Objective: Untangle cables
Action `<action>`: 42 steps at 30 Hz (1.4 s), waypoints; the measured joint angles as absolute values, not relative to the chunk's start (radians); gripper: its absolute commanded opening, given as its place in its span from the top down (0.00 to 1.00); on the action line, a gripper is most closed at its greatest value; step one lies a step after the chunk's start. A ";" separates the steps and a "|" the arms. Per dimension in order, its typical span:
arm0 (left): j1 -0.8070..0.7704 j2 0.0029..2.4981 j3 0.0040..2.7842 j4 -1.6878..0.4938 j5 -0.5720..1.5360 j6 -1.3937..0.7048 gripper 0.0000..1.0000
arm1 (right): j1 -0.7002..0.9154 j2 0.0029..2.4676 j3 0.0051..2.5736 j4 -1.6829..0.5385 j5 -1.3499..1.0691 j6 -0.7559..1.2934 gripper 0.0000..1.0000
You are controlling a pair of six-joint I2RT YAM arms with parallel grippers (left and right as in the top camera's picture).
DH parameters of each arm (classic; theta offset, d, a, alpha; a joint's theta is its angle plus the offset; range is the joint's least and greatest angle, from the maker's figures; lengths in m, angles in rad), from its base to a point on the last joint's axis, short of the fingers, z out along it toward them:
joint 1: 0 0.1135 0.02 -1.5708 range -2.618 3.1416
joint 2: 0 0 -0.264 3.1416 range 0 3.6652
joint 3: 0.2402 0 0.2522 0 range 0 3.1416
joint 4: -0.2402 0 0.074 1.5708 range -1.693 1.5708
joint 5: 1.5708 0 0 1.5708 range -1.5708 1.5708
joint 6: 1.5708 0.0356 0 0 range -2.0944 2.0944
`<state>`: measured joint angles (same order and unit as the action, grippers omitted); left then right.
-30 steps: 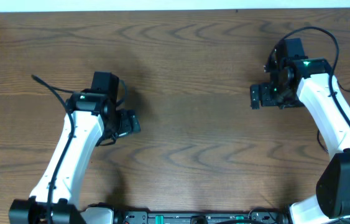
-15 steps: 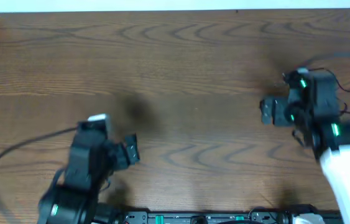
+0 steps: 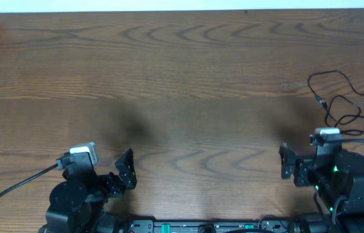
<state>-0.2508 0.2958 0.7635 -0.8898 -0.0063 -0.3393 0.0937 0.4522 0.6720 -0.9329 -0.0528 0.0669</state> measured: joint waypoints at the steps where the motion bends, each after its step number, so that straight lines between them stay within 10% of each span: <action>1: -0.251 0.296 0.764 -0.890 -0.006 -0.339 0.01 | 0.094 0.451 0.671 -0.964 -0.052 0.067 0.01; 42: -0.251 0.296 0.763 -0.890 -0.007 -0.339 0.00 | 0.094 0.213 0.597 -0.896 -0.053 0.057 0.01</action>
<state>-0.2508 0.2962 0.7631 -0.8898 -0.0067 -0.3389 0.0937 0.2131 0.5972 -0.8963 -0.0528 0.0570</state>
